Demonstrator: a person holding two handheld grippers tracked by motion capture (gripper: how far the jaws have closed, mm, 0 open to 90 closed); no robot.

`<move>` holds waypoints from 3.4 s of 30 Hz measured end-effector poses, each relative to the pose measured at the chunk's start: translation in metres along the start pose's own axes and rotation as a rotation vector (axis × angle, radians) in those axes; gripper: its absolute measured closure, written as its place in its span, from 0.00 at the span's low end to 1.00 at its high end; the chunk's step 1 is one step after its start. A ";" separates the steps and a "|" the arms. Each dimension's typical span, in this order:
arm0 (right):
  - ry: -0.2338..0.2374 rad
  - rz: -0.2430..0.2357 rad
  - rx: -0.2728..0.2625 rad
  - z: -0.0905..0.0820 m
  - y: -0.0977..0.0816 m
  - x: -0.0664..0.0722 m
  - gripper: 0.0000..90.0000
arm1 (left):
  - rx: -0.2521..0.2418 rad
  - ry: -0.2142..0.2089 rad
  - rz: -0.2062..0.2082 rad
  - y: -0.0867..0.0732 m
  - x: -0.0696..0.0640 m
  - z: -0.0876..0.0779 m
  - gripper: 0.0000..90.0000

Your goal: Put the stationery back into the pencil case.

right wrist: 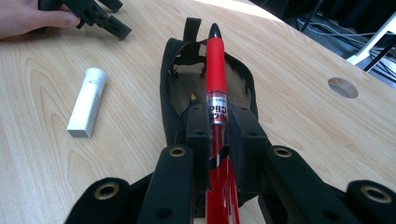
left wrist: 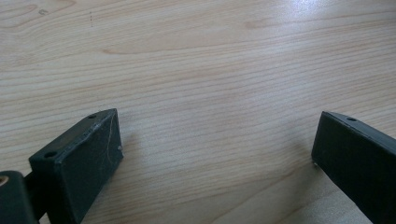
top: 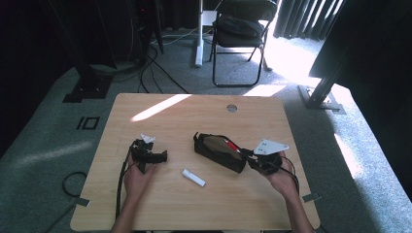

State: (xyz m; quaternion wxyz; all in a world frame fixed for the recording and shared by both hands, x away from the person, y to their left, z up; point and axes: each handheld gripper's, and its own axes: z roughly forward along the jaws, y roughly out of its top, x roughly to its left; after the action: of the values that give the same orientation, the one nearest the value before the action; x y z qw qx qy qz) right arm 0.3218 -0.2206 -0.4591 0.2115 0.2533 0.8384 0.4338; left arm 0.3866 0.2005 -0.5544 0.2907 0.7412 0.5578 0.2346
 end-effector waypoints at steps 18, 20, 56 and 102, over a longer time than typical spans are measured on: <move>0.006 0.004 -0.006 0.008 0.005 -0.002 0.89 | 0.001 0.000 0.001 0.000 0.000 0.000 0.02; 0.007 0.006 -0.006 0.008 0.006 -0.003 0.89 | 0.000 0.000 0.000 0.000 0.000 0.000 0.02; 0.023 0.010 -0.012 0.022 0.018 -0.008 0.89 | 0.000 0.000 0.000 0.000 0.000 0.000 0.02; 0.045 0.014 0.006 0.044 0.024 -0.014 0.89 | 0.000 0.000 0.000 0.000 0.000 0.000 0.02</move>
State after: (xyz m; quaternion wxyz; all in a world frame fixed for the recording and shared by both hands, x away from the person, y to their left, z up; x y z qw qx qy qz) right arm 0.3634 -0.1898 -0.4601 0.1887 0.2501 0.8425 0.4382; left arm 0.3867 0.2005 -0.5544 0.2908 0.7412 0.5577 0.2346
